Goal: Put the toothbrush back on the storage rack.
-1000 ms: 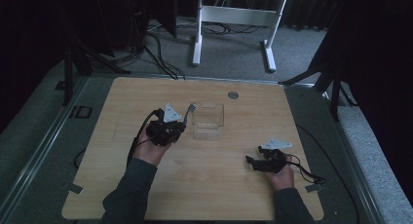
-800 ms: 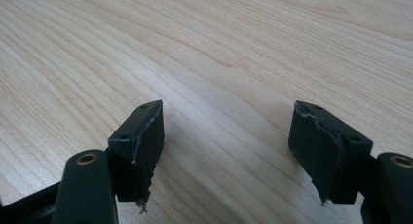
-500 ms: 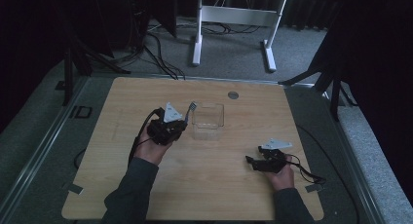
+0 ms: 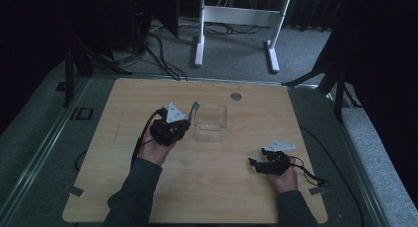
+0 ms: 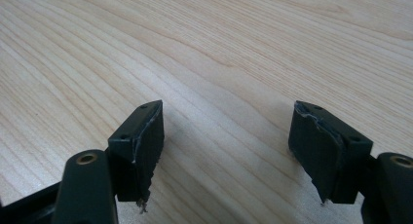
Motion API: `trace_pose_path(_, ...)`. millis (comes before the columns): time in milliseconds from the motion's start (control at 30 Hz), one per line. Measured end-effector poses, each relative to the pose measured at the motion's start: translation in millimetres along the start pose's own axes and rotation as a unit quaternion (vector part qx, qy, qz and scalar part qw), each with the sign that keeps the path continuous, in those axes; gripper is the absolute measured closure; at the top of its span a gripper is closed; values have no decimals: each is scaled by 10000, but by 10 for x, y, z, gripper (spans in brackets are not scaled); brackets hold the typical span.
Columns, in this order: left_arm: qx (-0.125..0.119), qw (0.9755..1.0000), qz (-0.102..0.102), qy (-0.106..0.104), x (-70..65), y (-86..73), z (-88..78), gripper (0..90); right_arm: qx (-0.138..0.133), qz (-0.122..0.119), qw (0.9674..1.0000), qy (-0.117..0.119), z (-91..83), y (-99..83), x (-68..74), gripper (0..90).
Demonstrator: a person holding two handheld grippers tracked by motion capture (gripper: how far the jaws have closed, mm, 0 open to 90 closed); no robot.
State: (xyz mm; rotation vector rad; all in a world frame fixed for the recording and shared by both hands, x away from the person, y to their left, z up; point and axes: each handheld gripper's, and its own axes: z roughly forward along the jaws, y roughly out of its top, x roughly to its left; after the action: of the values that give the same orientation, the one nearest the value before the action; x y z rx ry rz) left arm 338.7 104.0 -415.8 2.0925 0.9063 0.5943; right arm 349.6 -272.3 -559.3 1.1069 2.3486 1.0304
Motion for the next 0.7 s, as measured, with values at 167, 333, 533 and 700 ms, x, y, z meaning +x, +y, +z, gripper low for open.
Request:
trace_pose_path(167, -61, 10000, 7, 35, -5, 23, -3, 822, 1, -1, 10000, -1, 0, 0, 0, 285)
trace_pose_path(333, -123, 9999, 7, 51, -6, 33, 1, 822, 2, -1, 10000, 0, 0, 0, 0, 285)
trace_pose_path(533, -175, 9998, 30, 68, -8, 47, -1, 822, 3, -2, 10000, -2, -1, 0, 0, 285)
trace_pose_path(700, -231, 9997, 56, 81, -10, 63, 2, 822, 3, -4, 10000, -2, -1, 0, -1, 285)
